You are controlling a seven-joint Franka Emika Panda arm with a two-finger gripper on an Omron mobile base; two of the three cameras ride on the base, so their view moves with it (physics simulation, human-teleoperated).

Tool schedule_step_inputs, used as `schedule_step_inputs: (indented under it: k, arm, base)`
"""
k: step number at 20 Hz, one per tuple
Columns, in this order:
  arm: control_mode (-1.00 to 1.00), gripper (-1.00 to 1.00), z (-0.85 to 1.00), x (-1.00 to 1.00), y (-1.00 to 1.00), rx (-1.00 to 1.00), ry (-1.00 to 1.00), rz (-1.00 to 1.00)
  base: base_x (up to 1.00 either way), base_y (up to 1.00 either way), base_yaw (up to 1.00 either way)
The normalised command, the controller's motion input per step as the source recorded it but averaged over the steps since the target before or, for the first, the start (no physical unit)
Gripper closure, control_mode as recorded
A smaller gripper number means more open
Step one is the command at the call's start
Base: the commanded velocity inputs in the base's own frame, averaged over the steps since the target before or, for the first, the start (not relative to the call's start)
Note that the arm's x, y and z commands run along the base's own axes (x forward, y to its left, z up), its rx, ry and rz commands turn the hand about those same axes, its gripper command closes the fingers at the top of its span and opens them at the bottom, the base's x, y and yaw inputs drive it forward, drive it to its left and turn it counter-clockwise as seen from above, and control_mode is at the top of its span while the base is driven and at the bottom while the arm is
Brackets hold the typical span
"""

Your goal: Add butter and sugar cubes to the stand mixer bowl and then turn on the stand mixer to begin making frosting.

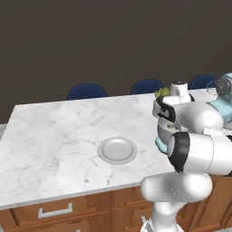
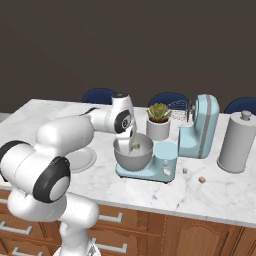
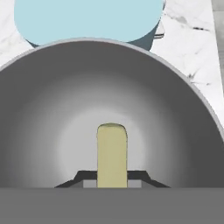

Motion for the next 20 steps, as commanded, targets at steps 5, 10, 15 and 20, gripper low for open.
schedule_step_inputs:
  k: [5, 10, 15, 20]
  arm:
    - [-1.0, -1.0, -0.42, 0.06, -0.03, 0.0, 0.02, 0.0]
    - [-1.0, -1.0, -0.15, -0.01, 0.0, 0.0, -0.01, 0.0]
    - [-1.0, -1.0, 0.16, -0.2, 0.0, 0.0, -0.04, 0.0]
    - [-1.0, -1.0, 0.75, -0.47, 0.0, -0.01, -0.13, 0.0]
  base:
    - [0.0, 0.0, 0.0]
    - [0.0, 0.0, 0.0]
    - [0.0, 0.0, 0.0]
    - [0.0, 0.0, 0.0]
